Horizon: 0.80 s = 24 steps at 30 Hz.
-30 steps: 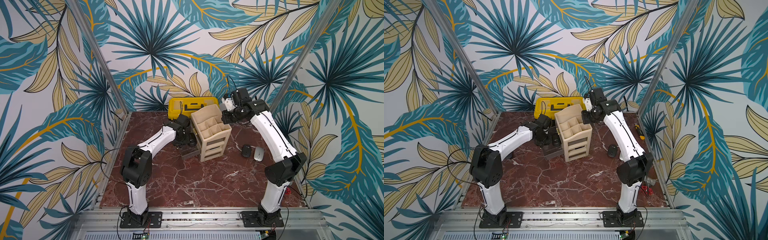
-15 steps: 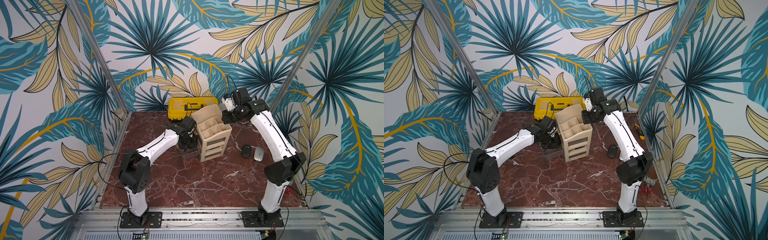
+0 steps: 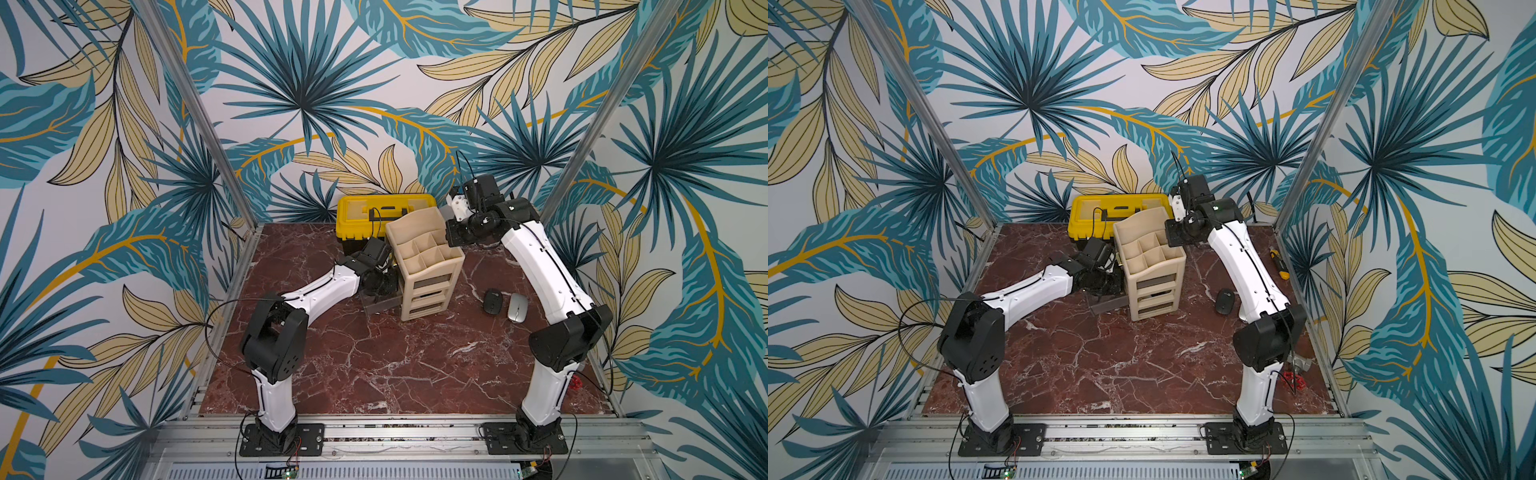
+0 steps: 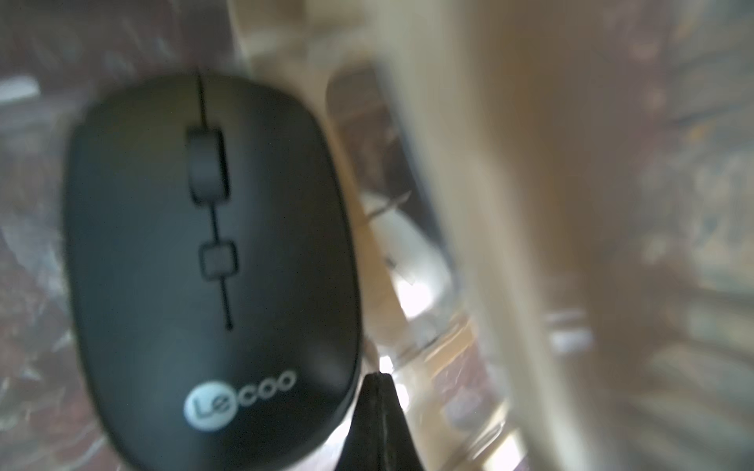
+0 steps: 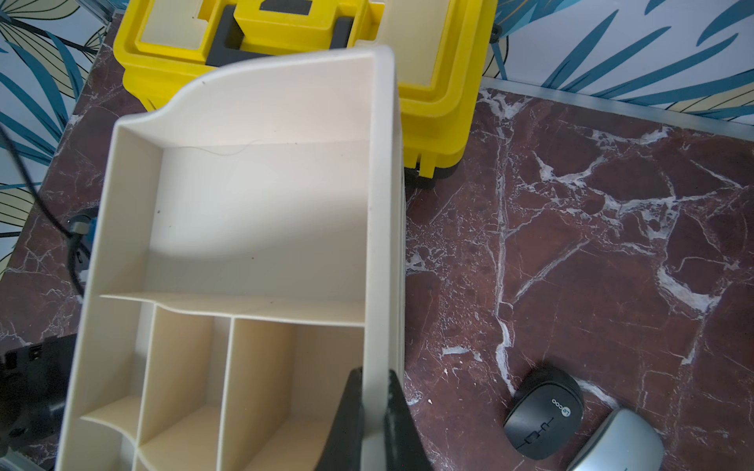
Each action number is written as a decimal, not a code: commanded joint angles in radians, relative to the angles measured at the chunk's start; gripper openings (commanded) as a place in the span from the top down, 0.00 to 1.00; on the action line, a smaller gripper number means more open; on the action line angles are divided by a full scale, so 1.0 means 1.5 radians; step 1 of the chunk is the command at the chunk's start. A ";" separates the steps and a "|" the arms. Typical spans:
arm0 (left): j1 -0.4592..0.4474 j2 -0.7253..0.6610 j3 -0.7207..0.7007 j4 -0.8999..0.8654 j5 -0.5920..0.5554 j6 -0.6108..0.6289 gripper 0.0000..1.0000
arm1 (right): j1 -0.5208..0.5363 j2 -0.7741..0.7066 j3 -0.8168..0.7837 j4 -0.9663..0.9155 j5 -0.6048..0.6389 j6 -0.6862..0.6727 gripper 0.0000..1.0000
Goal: Take the mice out of the drawer
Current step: Adjust the mouse in the drawer.
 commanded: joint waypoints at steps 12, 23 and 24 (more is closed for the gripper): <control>-0.013 -0.090 -0.069 0.016 -0.294 -0.072 1.00 | 0.009 0.040 -0.030 -0.055 0.003 -0.024 1.00; -0.008 -0.159 0.008 -0.059 -0.215 0.041 1.00 | 0.009 0.041 -0.031 -0.052 -0.002 -0.024 1.00; -0.003 -0.154 0.026 -0.079 -0.221 0.057 0.94 | 0.009 0.041 -0.031 -0.053 -0.002 -0.023 1.00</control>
